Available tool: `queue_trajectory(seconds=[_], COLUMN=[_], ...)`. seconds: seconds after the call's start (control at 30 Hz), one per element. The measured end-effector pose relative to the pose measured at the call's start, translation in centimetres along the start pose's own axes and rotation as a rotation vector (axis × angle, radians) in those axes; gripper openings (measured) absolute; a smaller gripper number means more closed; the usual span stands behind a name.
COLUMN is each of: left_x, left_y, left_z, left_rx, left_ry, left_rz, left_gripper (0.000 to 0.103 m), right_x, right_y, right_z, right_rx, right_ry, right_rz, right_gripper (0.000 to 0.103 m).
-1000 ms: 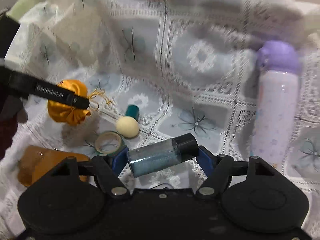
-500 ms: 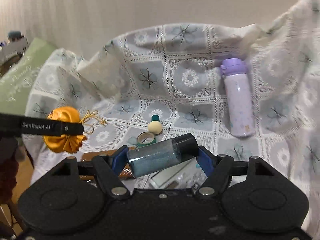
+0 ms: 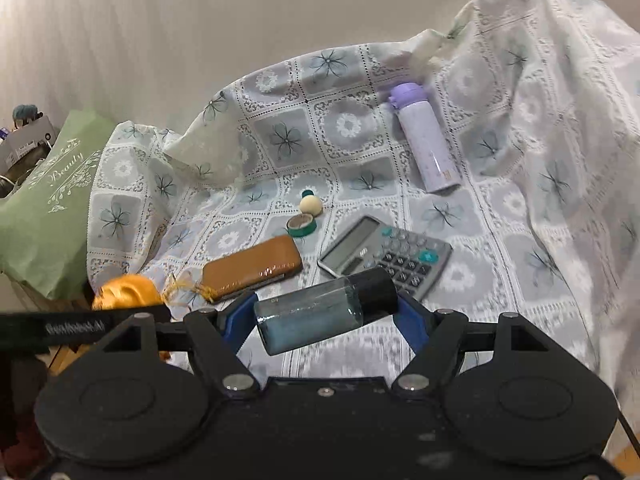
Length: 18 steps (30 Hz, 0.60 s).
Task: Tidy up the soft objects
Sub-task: 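Grasp the orange pouch with the left tool while the right tool lifts the vial, then carry the pouch and vial over the basket and open both tools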
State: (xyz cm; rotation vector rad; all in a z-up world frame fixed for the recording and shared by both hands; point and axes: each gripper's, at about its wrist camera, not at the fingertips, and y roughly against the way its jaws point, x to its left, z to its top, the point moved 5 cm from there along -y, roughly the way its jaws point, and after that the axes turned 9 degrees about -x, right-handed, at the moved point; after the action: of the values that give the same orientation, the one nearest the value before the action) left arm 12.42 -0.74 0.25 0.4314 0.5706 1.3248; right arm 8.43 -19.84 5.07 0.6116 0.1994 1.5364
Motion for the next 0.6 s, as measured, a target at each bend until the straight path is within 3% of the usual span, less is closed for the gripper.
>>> queue_trajectory(seconds=[0.27, 0.6], left_x=[-1.1, -1.7], left_y=[1.9, 2.7], left_z=[-3.9, -7.3], left_rx=[0.031, 0.068], left_ry=[-0.026, -0.045], left_rz=[0.025, 0.051], left_gripper=[0.070, 0.070], right_x=[0.4, 0.7], right_y=[5.4, 8.5], right_z=[-2.7, -4.8], right_rx=[-0.042, -0.044], right_ry=[-0.019, -0.036], right_rz=[-0.022, -0.056], right_gripper=[0.073, 0.073])
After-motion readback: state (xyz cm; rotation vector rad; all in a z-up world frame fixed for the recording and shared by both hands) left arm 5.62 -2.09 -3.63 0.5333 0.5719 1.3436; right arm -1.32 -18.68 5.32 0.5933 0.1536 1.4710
